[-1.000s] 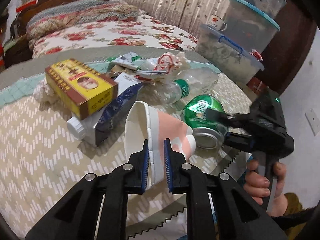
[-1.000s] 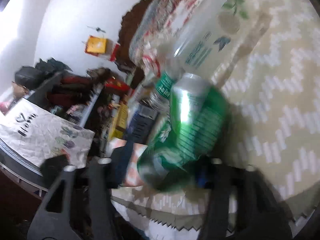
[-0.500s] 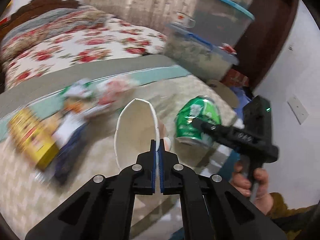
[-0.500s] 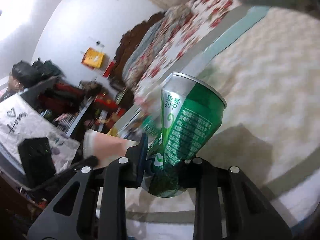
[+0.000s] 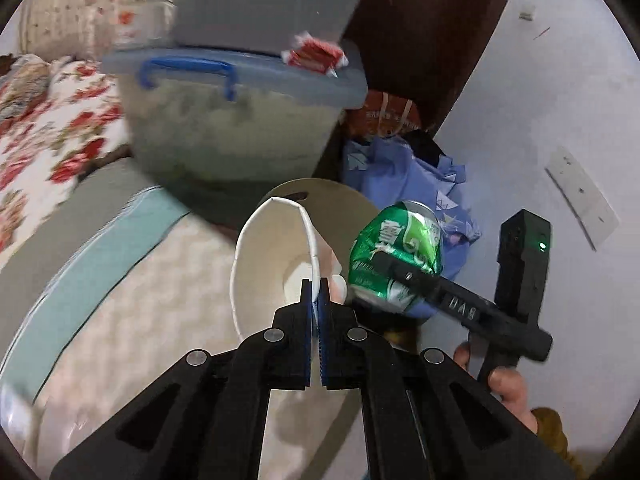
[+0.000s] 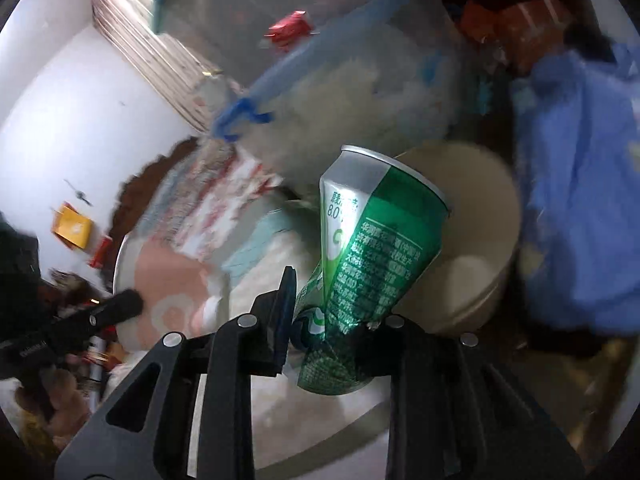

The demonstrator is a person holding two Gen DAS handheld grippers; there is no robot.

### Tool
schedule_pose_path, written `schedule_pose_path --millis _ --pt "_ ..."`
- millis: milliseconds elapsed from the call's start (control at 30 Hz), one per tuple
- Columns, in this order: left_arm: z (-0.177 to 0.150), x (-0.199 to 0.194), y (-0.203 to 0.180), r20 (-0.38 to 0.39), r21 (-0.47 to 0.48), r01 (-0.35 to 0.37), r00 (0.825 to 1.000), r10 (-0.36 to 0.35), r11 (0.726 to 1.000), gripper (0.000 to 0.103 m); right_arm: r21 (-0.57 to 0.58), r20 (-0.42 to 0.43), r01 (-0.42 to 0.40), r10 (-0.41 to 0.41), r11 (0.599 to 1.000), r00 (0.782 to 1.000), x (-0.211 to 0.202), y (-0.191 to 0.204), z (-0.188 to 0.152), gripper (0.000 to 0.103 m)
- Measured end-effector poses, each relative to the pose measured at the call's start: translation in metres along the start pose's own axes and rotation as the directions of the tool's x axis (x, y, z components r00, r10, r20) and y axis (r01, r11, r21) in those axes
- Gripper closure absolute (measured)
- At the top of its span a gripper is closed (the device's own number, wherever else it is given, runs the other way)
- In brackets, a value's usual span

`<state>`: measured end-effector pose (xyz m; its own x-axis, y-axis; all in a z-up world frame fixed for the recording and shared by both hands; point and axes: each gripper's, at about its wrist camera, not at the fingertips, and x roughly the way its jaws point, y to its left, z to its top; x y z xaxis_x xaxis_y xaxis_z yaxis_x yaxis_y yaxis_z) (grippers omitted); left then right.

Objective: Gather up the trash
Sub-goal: 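Carry cup and can to the beige basket and open both tools over it, then move both tools back over the trash on the bed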

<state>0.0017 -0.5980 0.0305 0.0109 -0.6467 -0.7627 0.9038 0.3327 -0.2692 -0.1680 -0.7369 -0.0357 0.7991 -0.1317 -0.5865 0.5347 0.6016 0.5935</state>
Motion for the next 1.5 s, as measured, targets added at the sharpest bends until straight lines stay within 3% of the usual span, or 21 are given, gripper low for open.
schedule_pose_path --millis 67,100,133,167,200,300,433,533,633,700,800,833,967,1067,1133,1200,1267,1333,1367,1433,1500 --pt "0.020 0.036 -0.005 -0.016 -0.009 -0.023 1.000 0.023 1.000 0.100 -0.013 -0.021 0.041 -0.042 0.999 0.999 0.016 -0.015 0.011 0.072" --pt "0.028 0.052 -0.006 -0.024 -0.019 -0.048 0.999 0.047 0.999 0.096 -0.017 -0.038 0.063 -0.064 0.998 0.997 0.026 -0.023 0.018 0.061" --pt "0.033 0.065 -0.004 -0.040 -0.032 -0.072 0.997 0.071 0.997 0.080 -0.009 -0.062 0.073 -0.074 0.997 0.995 0.036 -0.032 0.022 0.047" --pt "0.036 0.078 -0.001 -0.064 -0.051 -0.095 0.994 0.092 0.994 0.073 0.009 -0.066 0.085 -0.084 0.996 0.994 0.040 -0.039 0.021 0.024" --pt "0.036 0.084 0.001 -0.075 -0.064 -0.109 0.992 0.104 0.992 0.069 0.024 -0.038 0.093 -0.092 0.995 0.995 0.039 -0.044 0.022 0.023" --pt "0.035 0.084 0.000 -0.070 -0.055 -0.102 0.993 0.098 0.993 0.069 0.018 0.017 0.097 -0.098 0.995 0.995 0.027 -0.040 0.012 0.023" --pt "0.015 0.045 -0.001 -0.015 -0.032 -0.086 0.996 0.086 0.996 0.069 0.008 0.132 0.088 -0.088 0.996 0.987 -0.007 -0.024 0.001 0.023" --pt "-0.020 -0.003 -0.003 0.051 -0.019 -0.081 0.995 0.081 0.997 0.069 -0.019 0.194 0.008 -0.004 1.000 0.981 -0.030 -0.001 -0.015 0.024" --pt "-0.075 -0.051 0.004 0.090 -0.022 -0.100 0.991 0.102 0.995 0.069 -0.102 0.234 -0.056 0.079 0.993 0.969 -0.050 0.038 -0.039 0.024" --pt "-0.109 -0.078 0.013 0.107 -0.038 -0.126 0.986 0.129 0.991 0.069 -0.136 0.223 -0.096 0.125 0.986 0.967 -0.054 0.063 -0.055 0.019" --pt "-0.161 -0.117 0.037 0.098 -0.089 -0.162 0.981 0.170 0.983 0.069 -0.116 0.116 -0.201 0.214 0.973 0.970 -0.041 0.095 -0.078 0.018" --pt "-0.179 -0.133 0.045 0.100 -0.104 -0.179 0.977 0.190 0.978 0.069 -0.103 0.087 -0.224 0.233 0.969 0.969 -0.036 0.101 -0.083 0.020" --pt "-0.233 -0.190 0.074 0.110 -0.151 -0.248 0.958 0.266 0.957 0.069 -0.154 -0.048 -0.292 0.288 0.944 0.956 -0.015 0.154 -0.119 0.048" --pt "-0.273 -0.244 0.108 0.125 -0.268 -0.301 0.931 0.343 0.915 0.069 -0.222 -0.148 -0.353 0.327 0.909 0.934 -0.001 0.204 -0.149 0.063" --pt "-0.291 -0.273 0.129 0.141 -0.354 -0.311 0.914 0.379 0.882 0.069 -0.262 -0.228 -0.407 0.354 0.875 0.907 0.008 0.240 -0.173 0.063" --pt "-0.319 -0.306 0.162 0.156 -0.471 -0.314 0.891 0.428 0.825 0.069 -0.336 -0.310 -0.455 0.359 0.825 0.880 0.018 0.285 -0.203 0.065" --pt "-0.346 -0.330 0.195 0.151 -0.588 -0.292 0.876 0.457 0.754 0.069 -0.430 -0.368 -0.476 0.333 0.767 0.868 0.028 0.328 -0.234 0.065" --pt "-0.371 -0.346 0.223 0.167 -0.679 -0.225 0.879 0.446 0.698 0.069 -0.511 -0.407 -0.483 0.295 0.711 0.864 0.041 0.364 -0.262 0.065" --pt "-0.379 -0.351 0.233 0.175 -0.701 -0.202 0.881 0.440 0.683 0.065 -0.550 -0.422 -0.481 0.271 0.682 0.865 0.050 0.384 -0.277 0.065" --pt "-0.388 -0.354 0.259 0.183 -0.752 -0.157 0.883 0.431 0.640 0.044 -0.614 -0.423 -0.464 0.229 0.639 0.877 0.062 0.411 -0.298 0.065" --pt "-0.392 -0.352 0.275 0.210 -0.767 -0.105 0.891 0.402 0.633 0.043 -0.700 -0.402 -0.423 0.173 0.575 0.899 0.076 0.438 -0.322 0.065"
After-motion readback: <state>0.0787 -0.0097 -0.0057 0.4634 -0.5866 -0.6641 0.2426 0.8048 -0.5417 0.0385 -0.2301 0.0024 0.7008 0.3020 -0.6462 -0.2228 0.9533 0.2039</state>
